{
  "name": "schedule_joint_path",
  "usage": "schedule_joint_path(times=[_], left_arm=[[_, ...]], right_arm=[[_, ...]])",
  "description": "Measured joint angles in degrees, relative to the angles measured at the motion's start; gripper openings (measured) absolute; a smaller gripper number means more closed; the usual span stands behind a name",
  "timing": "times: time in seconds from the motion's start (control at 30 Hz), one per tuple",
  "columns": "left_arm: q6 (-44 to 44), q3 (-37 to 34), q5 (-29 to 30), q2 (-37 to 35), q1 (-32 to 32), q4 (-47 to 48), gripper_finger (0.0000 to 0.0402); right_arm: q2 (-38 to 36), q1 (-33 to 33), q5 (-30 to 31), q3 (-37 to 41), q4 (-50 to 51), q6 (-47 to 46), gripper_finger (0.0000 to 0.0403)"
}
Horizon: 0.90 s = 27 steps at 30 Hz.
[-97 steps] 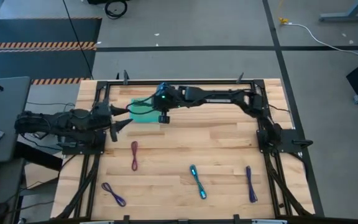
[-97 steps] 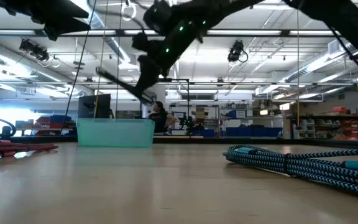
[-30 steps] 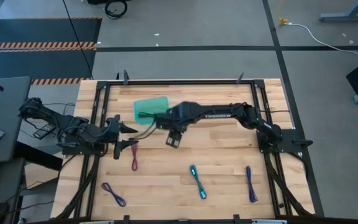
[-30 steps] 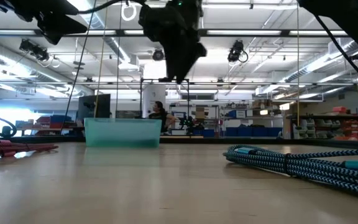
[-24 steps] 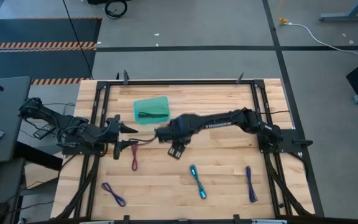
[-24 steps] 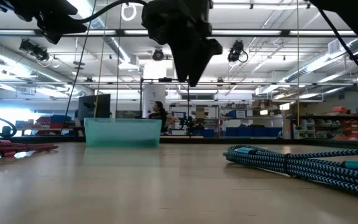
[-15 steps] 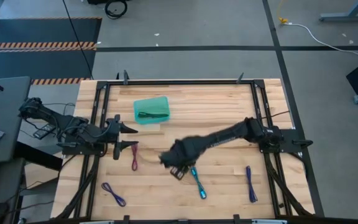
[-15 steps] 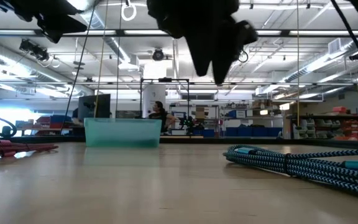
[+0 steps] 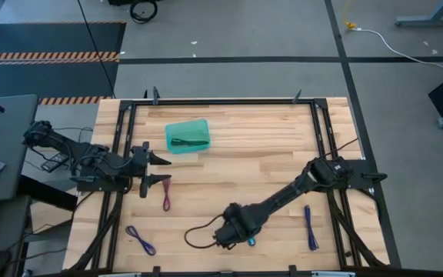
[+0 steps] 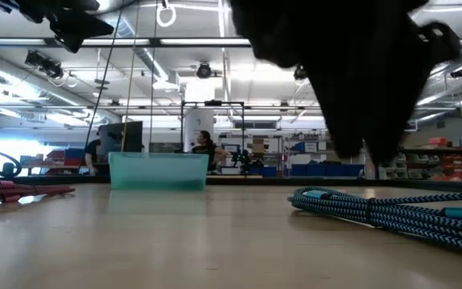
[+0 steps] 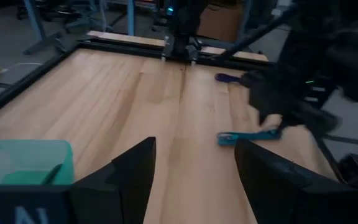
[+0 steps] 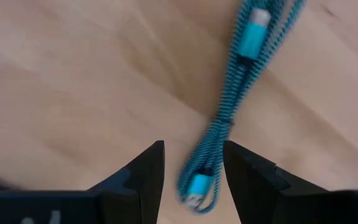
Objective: Pick and place USB-C Cables
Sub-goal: Put the blue charger cable into the green bin
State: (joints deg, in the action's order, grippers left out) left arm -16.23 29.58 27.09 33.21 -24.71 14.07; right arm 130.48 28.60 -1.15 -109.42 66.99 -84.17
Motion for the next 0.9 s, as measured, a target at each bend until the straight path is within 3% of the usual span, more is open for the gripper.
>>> schedule_joint_path(times=[0.43, 0.53, 0.7, 0.9], left_arm=[[-2.7, 0.0, -1.7, 0.2, 0.0, 0.9, 0.0226], [-2.7, 0.0, -1.7, 0.2, -0.5, 0.9, 0.0226], [-2.6, 0.0, -1.7, 0.2, -1.7, 0.7, 0.0226], [-2.7, 0.0, -1.7, 0.2, -3.3, -0.1, 0.0226]], right_arm=[[-0.4, 0.6, 2.8, 9.9, -9.0, -0.3, 0.0161], [-0.5, 0.6, 3.8, 10.6, -8.1, 2.0, 0.0129], [-0.4, -1.2, 4.9, 10.7, -6.8, 11.7, 0.0024], [-1.2, -7.5, 13.3, 11.0, -5.0, 25.7, 0.0023]])
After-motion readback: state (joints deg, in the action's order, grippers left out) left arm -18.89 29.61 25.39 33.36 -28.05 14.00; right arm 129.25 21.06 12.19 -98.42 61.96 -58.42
